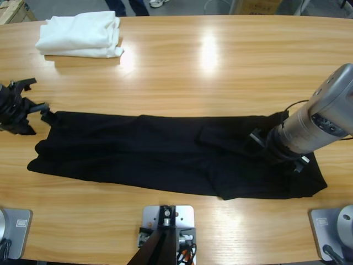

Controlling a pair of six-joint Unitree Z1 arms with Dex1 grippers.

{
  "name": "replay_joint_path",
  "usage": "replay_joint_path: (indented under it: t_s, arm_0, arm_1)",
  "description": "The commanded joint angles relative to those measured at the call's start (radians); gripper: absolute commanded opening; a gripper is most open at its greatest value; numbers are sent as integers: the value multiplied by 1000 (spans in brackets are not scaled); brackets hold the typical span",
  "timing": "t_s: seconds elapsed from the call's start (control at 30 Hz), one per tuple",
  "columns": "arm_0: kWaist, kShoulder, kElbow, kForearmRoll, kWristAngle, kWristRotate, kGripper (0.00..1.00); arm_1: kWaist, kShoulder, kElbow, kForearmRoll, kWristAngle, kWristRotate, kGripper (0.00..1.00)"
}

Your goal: Fold clothes

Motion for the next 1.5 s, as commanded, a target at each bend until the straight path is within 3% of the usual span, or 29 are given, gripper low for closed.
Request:
replay_joint_path:
  t_s: [0.03, 0.1, 0.13, 0.63, 1.0, 1.1, 1.3, 1.5]
  arm_0:
    - [-23, 81, -9, -101, -11, -56, 498]
    - [-32, 76, -9, -101, 7, -53, 235]
    - [-34, 73, -7, -101, 37, -51, 0]
    - [-57, 242, -22, -206, 152, -110, 0]
    - [35, 265, -32, -231, 201, -129, 0]
    - [35, 256, -35, -234, 193, -130, 0]
    - [-34, 42, -45, -155, 129, -131, 0]
    - [-61, 126, 13, -211, 101, -148, 0]
  arm_1:
    - [3, 48, -3, 6, -10, -32, 1000]
    - [3, 46, -8, 5, -12, -41, 1000]
    - [3, 47, -11, 5, -12, -42, 1000]
    - [3, 64, -13, -5, 3, -47, 1000]
    - [3, 71, -13, -12, 13, -54, 998]
    - [3, 68, -11, -12, 14, -54, 996]
    - [3, 70, -13, -12, 14, -57, 996]
    - [3, 65, -12, -10, 15, -66, 996]
